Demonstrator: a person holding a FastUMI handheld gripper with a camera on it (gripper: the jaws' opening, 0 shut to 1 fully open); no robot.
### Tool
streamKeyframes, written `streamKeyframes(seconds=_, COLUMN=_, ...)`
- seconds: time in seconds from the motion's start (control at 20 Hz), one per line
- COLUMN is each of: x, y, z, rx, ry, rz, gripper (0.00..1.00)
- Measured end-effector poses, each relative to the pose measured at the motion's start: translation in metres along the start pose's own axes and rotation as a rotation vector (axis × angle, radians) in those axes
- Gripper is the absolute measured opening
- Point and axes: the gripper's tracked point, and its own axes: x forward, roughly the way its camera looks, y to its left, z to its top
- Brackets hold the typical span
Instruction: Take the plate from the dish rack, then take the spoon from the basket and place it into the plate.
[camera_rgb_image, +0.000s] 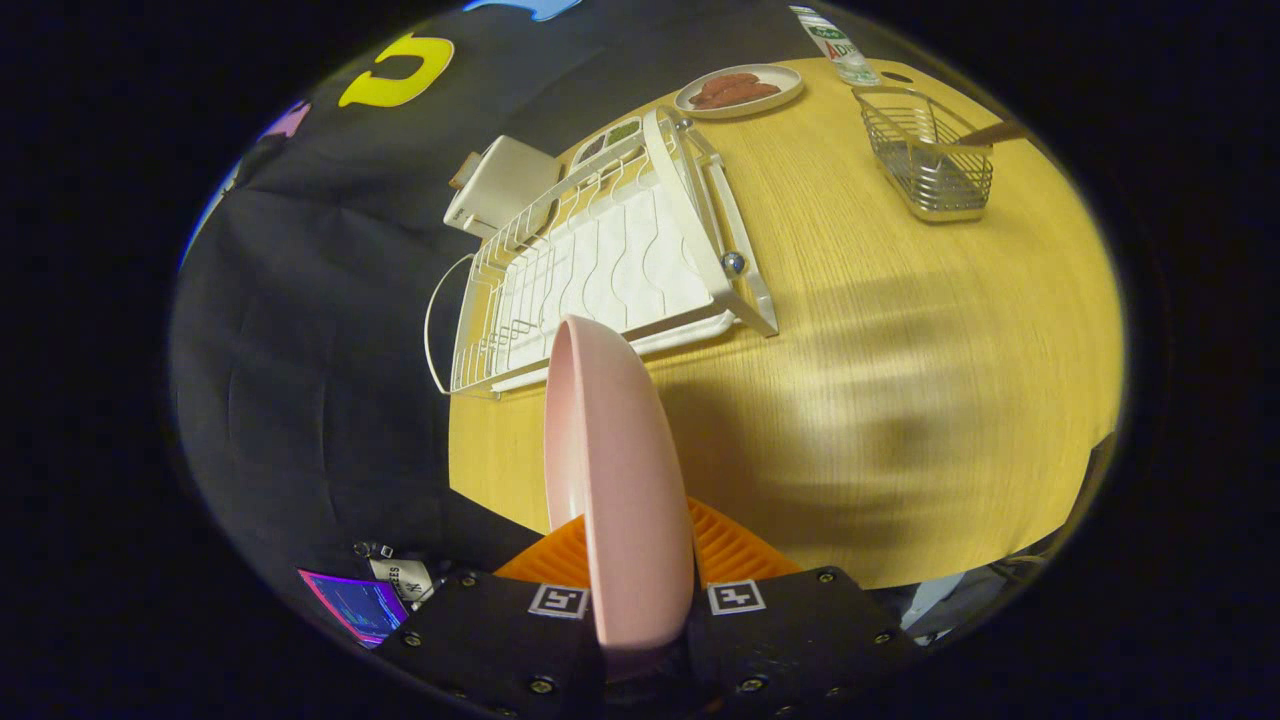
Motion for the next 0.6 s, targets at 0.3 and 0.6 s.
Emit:
streamKeyframes(seconds=0.3, x=0.036, y=-0.016, z=-0.016, rx=0.025, ry=0.028, rz=-0.010, gripper=0.29)
streamKeyframes(seconds=0.6, x=0.056, y=-0.010, z=-0.016, rx=0.025, ry=0.031, rz=0.004, gripper=0.29)
